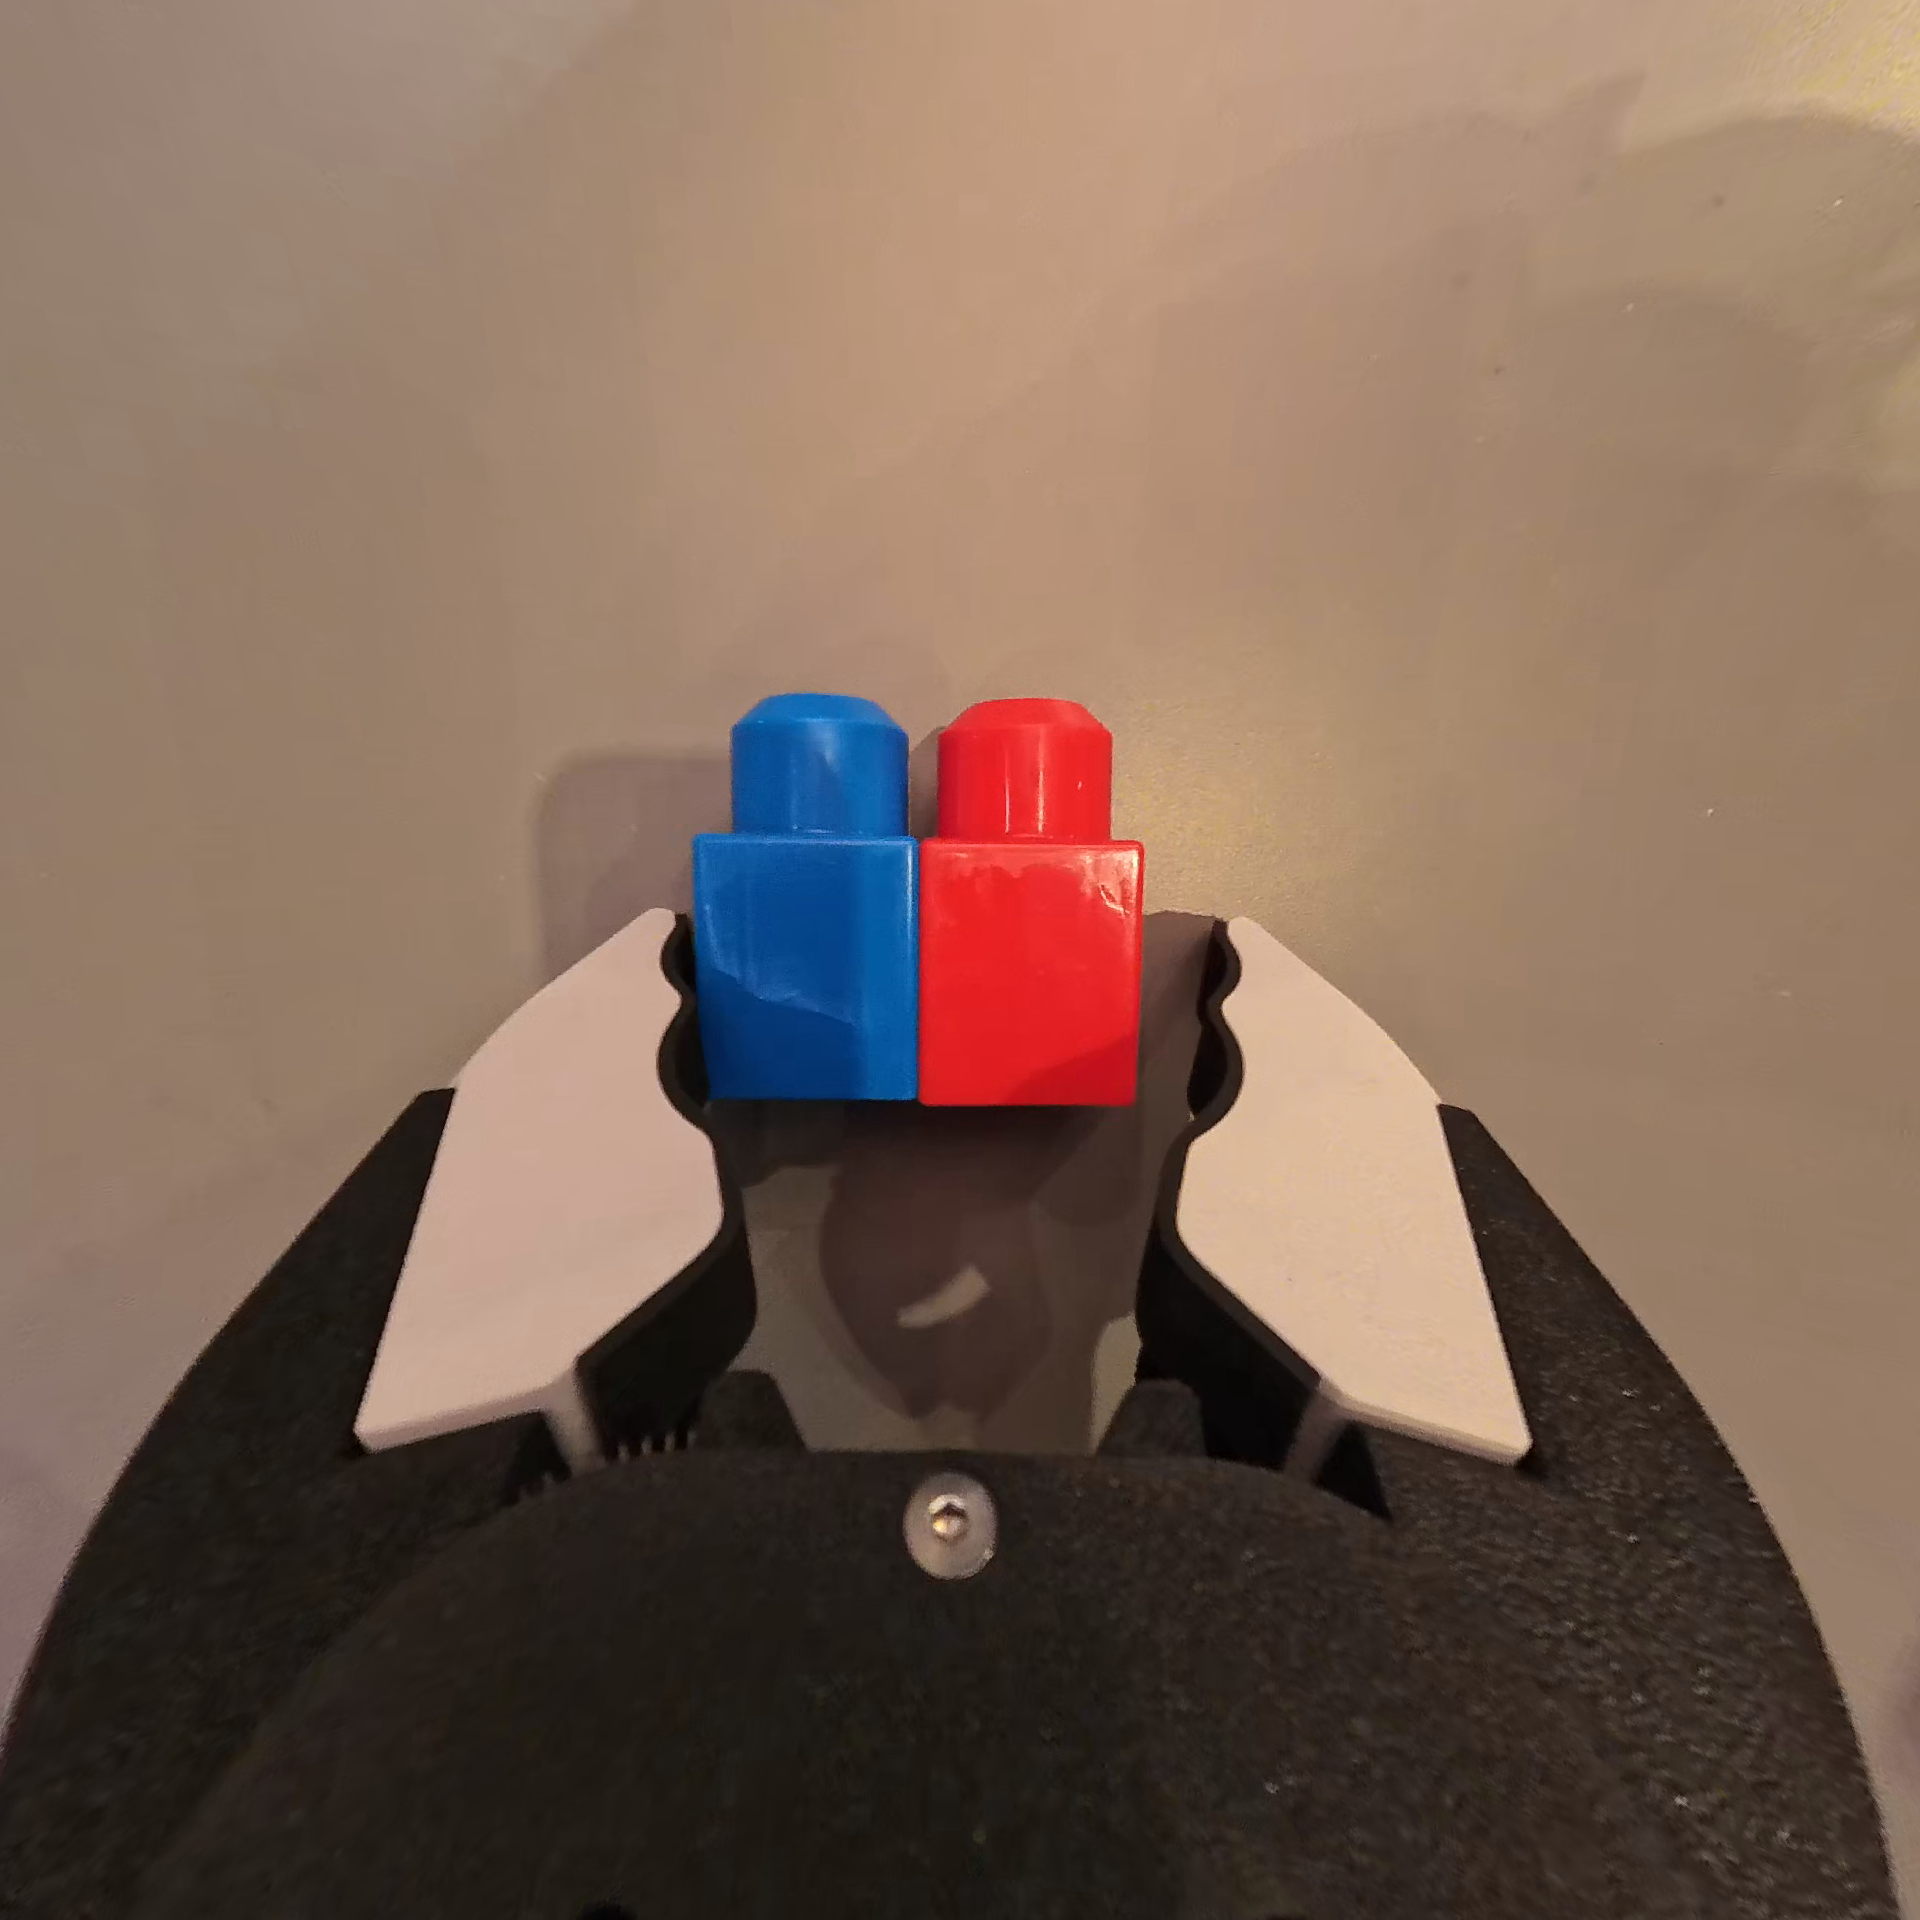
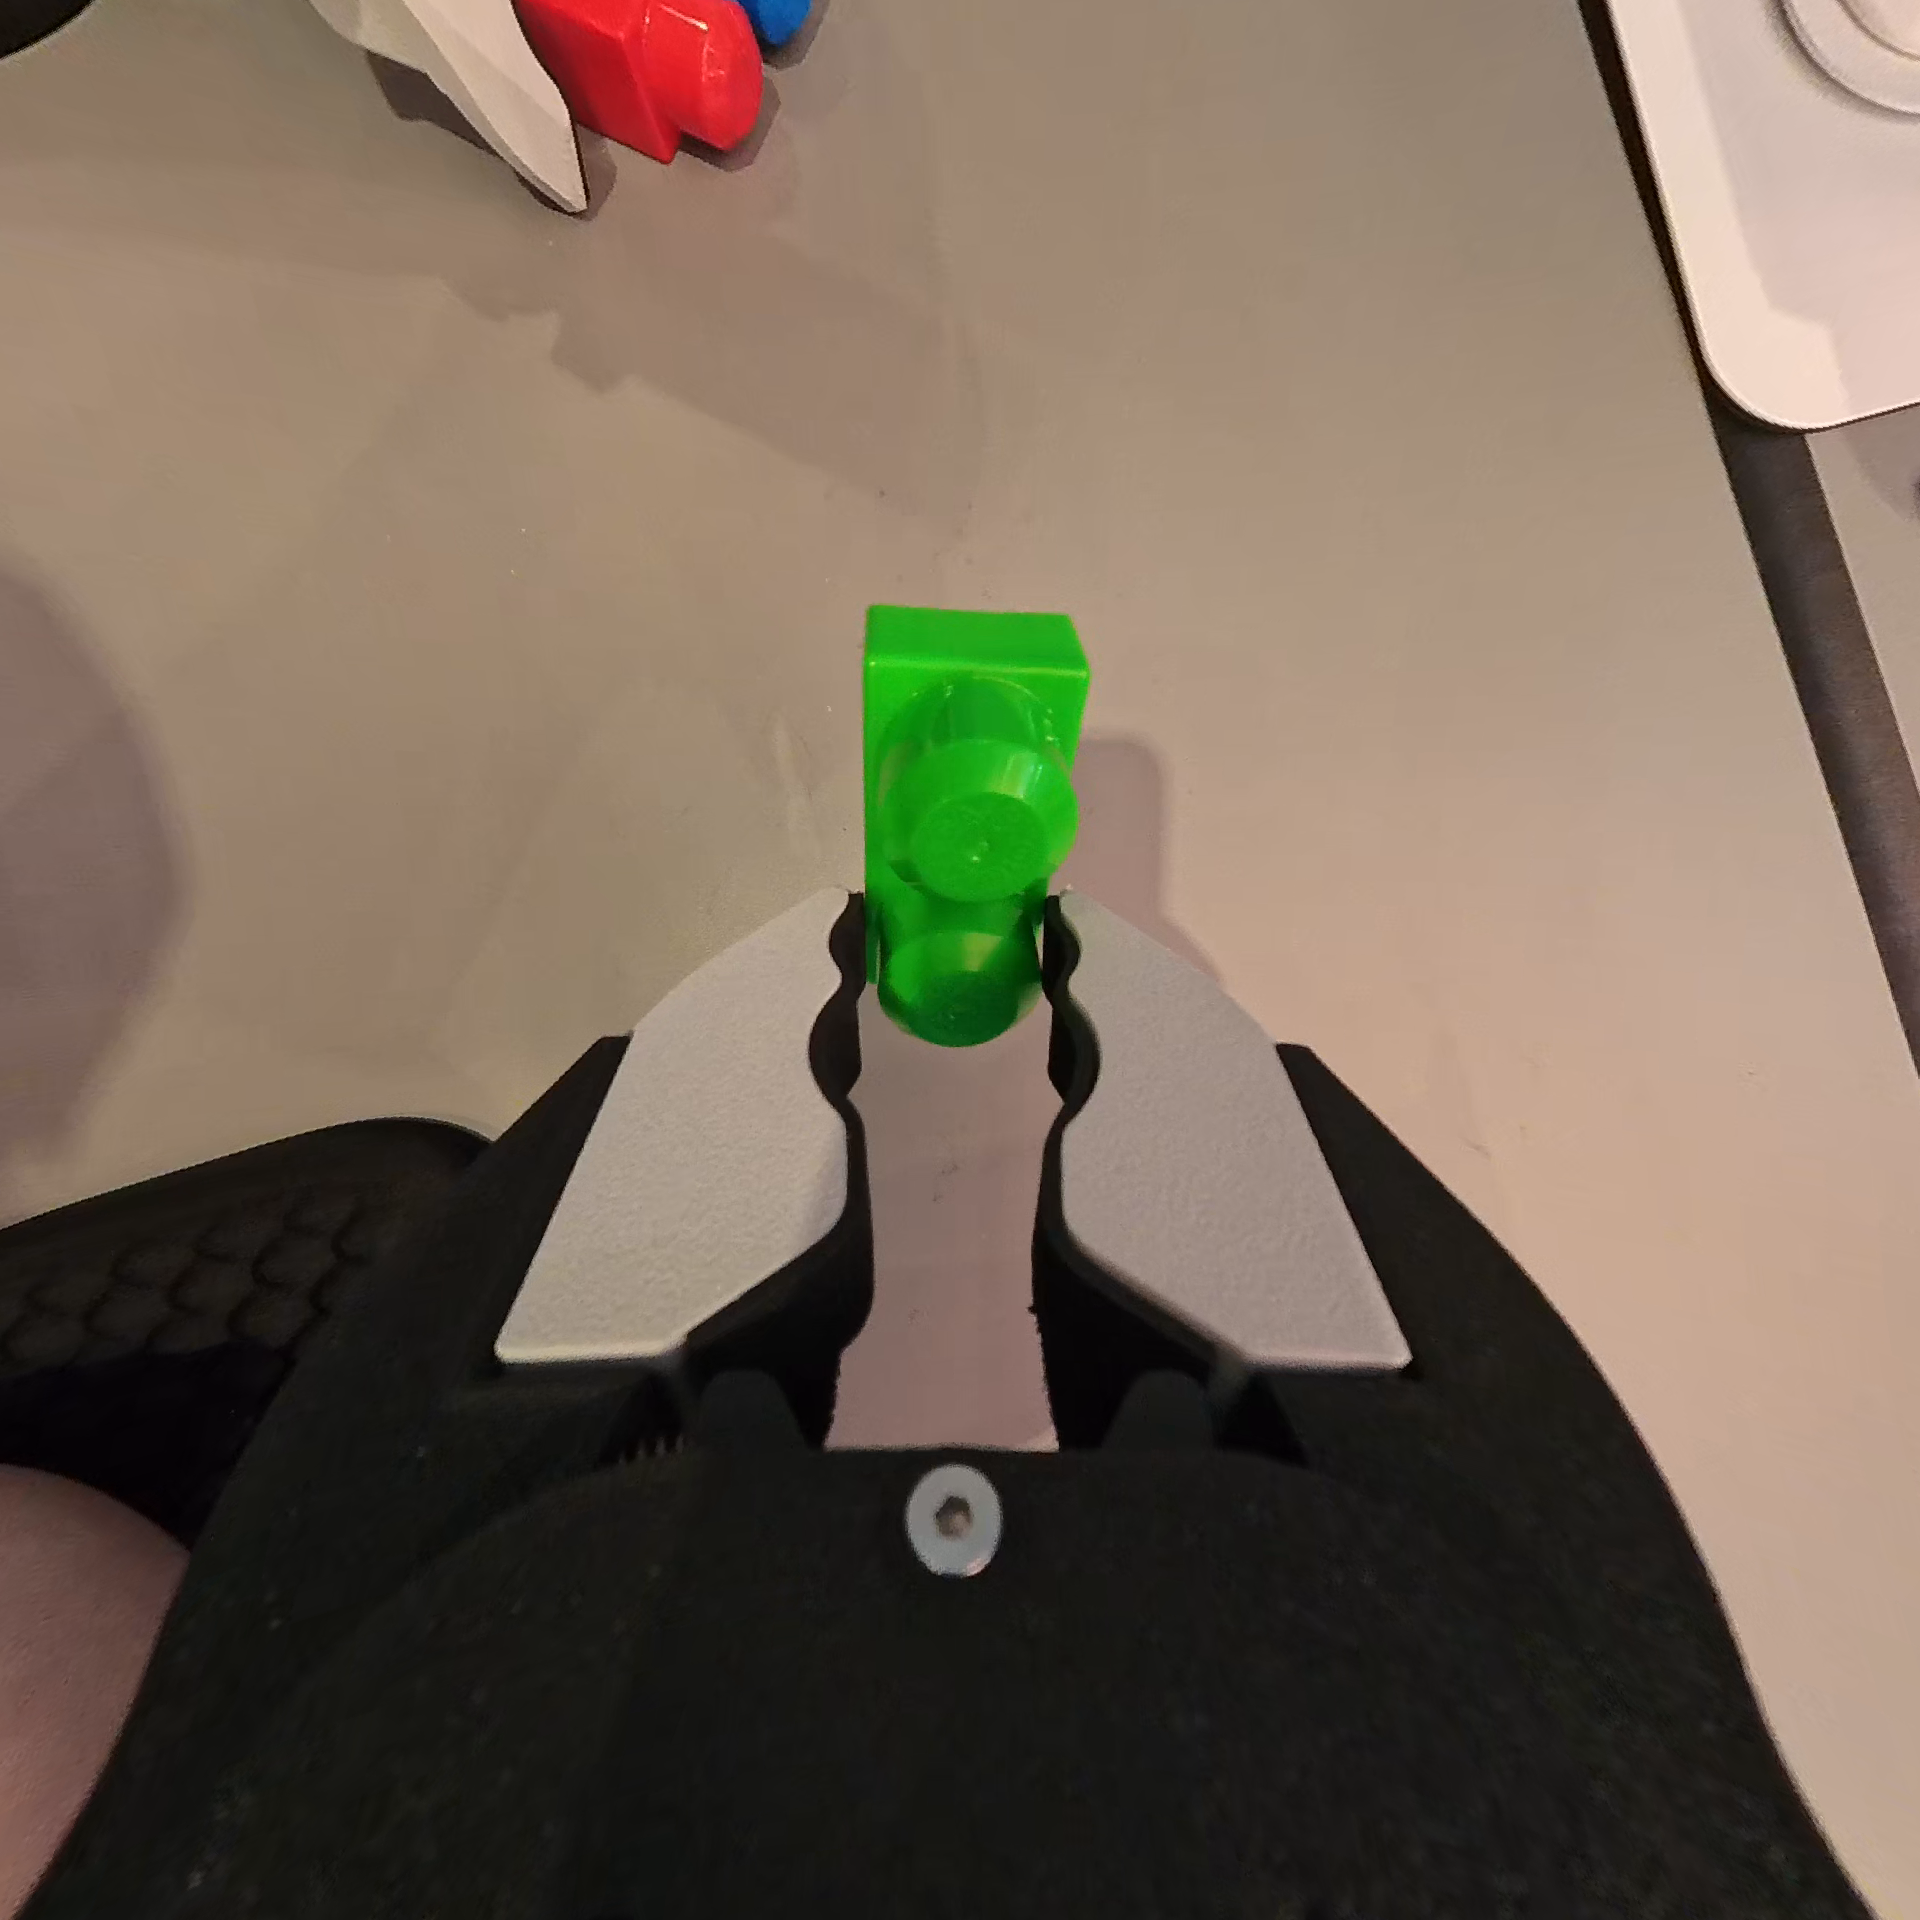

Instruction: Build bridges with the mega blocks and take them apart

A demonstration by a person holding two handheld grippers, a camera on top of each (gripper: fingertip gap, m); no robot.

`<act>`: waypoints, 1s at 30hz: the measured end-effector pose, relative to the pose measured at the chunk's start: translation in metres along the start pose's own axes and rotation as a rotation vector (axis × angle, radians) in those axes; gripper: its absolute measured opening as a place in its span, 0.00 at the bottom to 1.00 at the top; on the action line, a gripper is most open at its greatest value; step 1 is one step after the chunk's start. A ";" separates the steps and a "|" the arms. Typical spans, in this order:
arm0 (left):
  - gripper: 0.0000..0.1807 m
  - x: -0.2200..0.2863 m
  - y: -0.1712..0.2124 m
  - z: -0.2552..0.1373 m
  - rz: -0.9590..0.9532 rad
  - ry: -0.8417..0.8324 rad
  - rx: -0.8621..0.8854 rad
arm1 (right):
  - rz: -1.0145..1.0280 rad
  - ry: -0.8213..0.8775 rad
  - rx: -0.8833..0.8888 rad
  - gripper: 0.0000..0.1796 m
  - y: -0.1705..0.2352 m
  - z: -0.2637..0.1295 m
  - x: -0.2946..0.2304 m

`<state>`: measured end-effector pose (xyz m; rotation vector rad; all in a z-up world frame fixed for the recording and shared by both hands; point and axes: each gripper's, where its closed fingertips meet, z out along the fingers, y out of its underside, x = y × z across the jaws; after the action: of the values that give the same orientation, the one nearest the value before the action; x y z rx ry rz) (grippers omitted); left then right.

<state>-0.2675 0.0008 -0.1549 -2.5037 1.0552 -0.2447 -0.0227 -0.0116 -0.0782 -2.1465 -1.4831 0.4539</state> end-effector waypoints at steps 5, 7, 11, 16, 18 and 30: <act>0.50 -0.001 0.000 0.000 0.006 -0.005 -0.008 | 0.001 -0.002 -0.004 0.18 0.001 0.000 0.000; 0.50 -0.001 0.000 0.000 0.005 -0.005 -0.007 | 0.001 -0.002 -0.005 0.18 0.001 0.000 0.000; 0.48 -0.002 0.000 0.000 0.001 -0.006 -0.003 | 0.003 -0.003 -0.008 0.18 0.002 0.001 0.000; 0.43 -0.004 -0.001 -0.001 -0.011 -0.011 -0.001 | 0.005 -0.005 -0.014 0.18 0.003 0.001 0.000; 0.43 -0.004 -0.001 -0.001 -0.011 -0.011 -0.008 | 0.007 -0.006 -0.015 0.18 0.003 0.001 0.000; 0.42 -0.004 -0.005 -0.003 -0.036 0.004 0.042 | 0.005 -0.019 -0.013 0.18 0.003 0.004 -0.002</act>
<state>-0.2680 0.0054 -0.1504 -2.4873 0.9964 -0.2799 -0.0232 -0.0131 -0.0828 -2.1618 -1.4953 0.4693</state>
